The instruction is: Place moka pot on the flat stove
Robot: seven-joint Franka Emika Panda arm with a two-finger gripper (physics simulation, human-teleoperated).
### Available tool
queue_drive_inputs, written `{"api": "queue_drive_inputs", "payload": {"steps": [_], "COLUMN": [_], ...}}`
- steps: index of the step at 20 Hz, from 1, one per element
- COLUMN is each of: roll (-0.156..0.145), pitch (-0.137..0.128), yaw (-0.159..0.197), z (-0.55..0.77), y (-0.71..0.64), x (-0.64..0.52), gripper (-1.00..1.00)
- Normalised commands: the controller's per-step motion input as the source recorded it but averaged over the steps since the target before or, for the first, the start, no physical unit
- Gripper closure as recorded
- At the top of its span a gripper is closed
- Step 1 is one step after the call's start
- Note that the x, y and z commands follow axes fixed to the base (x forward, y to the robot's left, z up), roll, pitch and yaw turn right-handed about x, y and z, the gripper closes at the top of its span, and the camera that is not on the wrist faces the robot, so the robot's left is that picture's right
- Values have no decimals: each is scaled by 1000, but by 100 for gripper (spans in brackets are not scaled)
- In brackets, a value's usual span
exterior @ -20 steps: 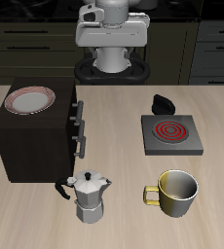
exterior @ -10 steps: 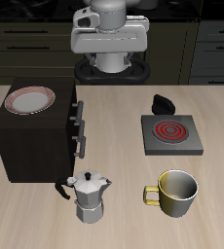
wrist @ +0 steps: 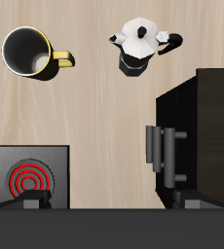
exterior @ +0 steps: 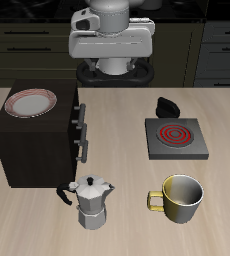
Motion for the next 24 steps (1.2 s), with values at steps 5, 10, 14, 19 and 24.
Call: {"api": "queue_drive_inputs", "payload": {"steps": [5, 10, 14, 19, 24], "roll": [-4, 30, -14, 20, 16], "pitch": [1, -1, 6, 12, -15], "yaw": [-15, 26, -5, -38, 34], "z": [61, 29, 40, 18, 26], "y": [-92, -94, -125, 6, 58], "x": [312, 428, 370, 317, 299], "gripper": [-100, -100, -100, -100, -100]}}
